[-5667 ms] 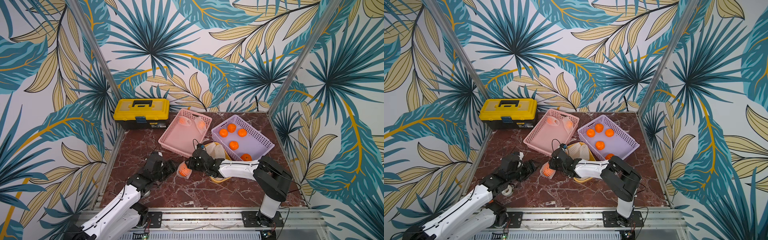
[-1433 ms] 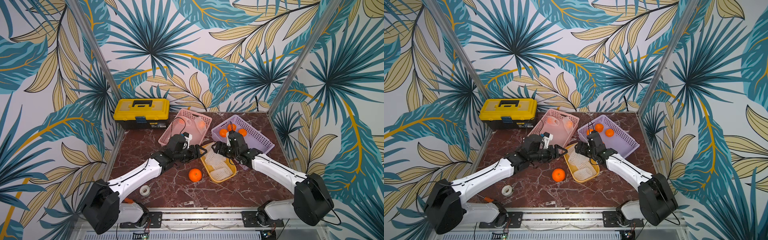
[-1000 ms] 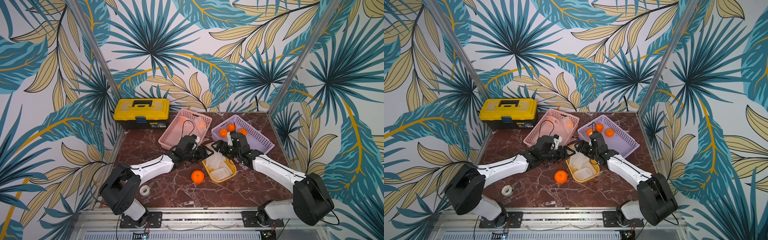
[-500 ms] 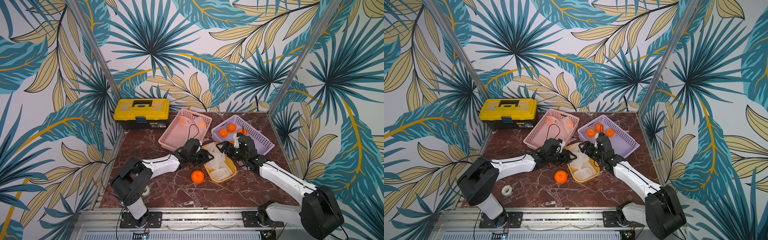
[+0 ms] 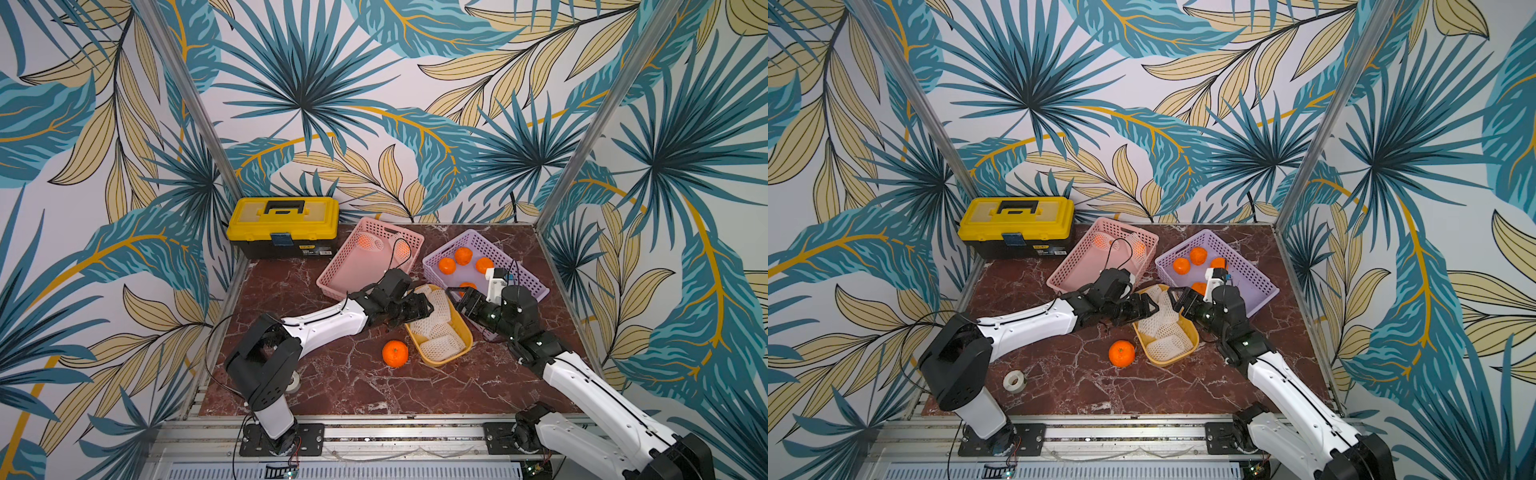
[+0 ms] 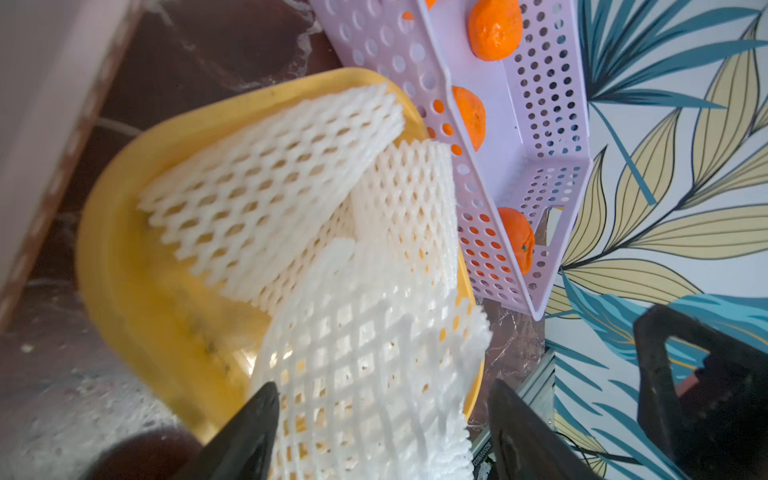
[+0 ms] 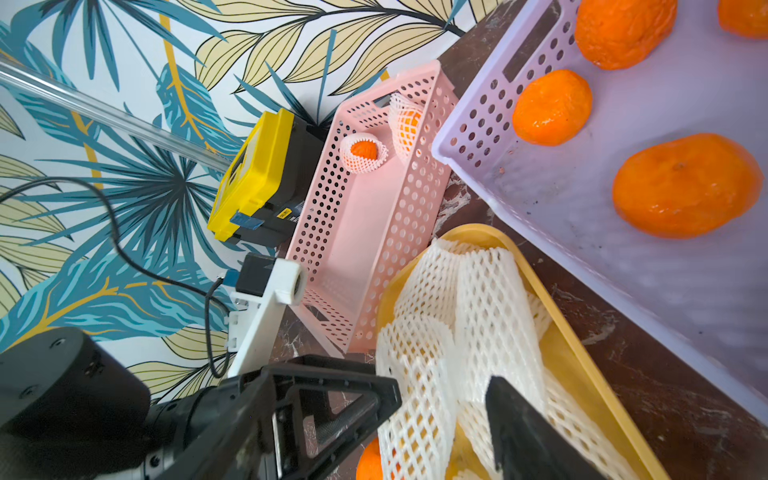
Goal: Remove foam nets from oranges
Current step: Place the foam net into the storage box, then pick up the orange from the center of the board.
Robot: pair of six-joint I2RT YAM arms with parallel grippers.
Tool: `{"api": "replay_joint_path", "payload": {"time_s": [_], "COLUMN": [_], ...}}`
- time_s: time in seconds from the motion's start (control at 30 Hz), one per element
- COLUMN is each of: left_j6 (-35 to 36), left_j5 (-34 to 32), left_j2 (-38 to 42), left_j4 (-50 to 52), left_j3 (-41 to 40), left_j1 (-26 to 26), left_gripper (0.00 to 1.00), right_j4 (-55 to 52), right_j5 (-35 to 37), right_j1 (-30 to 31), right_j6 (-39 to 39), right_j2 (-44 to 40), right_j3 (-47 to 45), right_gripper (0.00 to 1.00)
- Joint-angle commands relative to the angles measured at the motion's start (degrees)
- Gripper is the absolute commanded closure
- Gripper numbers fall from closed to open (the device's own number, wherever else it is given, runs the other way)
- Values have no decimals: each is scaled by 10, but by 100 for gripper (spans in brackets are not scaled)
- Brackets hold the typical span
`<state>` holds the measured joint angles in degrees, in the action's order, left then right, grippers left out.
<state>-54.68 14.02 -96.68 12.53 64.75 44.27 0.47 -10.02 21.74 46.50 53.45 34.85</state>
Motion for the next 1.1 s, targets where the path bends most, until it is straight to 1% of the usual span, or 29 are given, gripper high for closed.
{"api": "replay_joint_path", "payload": {"time_s": [0.0, 0.1, 0.23, 0.37, 0.43, 0.53, 0.6, 0.63, 0.67, 0.7, 0.73, 0.77, 0.83, 0.93, 1.07], "left_j6": [30, 36, 45, 66, 78, 87, 93, 97, 98, 99, 100, 100, 101, 112, 167], "left_j5": [-17, -26, -41, -75, -99, -129, -151, -161, -168, -169, -190, -197, -205, -193, -187], "left_j2": [37, 58, 83, 117, 140, 182, 217, 234, 252, 272, 285, 302, 328, 357, 372], "left_j4": [51, 71, 92, 133, 155, 177, 182, 183, 189, 198, 209, 226, 257, 299, 356], "left_j3": [19, 16, 15, 27, 34, 32, 19, 11, 4, -2, -5, -6, -5, 5, 40], "left_j1": [5, 6, 6, 4, -1, -22, -42, -51, -64, -79, -92, -108, -137, -184, -226], "left_gripper": [14, 9, 6, 3, 1, 0, 1, 0, 0, 0, 0, 0, 0, 1, 1], "right_j4": [-5, -12, -15, -32, -63, -123, -180, -194, -203, -212, -221, -233, -258, -294, -351], "right_j5": [-30, -48, -66, -79, -51, 40, 95, 111, 122, 136, 150, 169, 198, 211, 259], "right_j1": [0, 1, 3, 30, 73, 176, 226, 239, 268, 289, 307, 328, 357, 384, 410], "right_j6": [-22, -25, -31, -53, -76, -123, -125, -123, -122, -122, -123, -124, -116, -100, -85], "right_j2": [-17, -25, -36, -29, -15, 24, 61, 79, 95, 116, 134, 157, 206, 283, 367], "right_j3": [-22, -25, -29, -13, 6, 55, 90, 101, 113, 126, 138, 154, 185, 233, 294], "right_gripper": [19, 21, 22, 23, 23, 24, 27, 28, 30, 30, 30, 30, 30, 30, 28]}}
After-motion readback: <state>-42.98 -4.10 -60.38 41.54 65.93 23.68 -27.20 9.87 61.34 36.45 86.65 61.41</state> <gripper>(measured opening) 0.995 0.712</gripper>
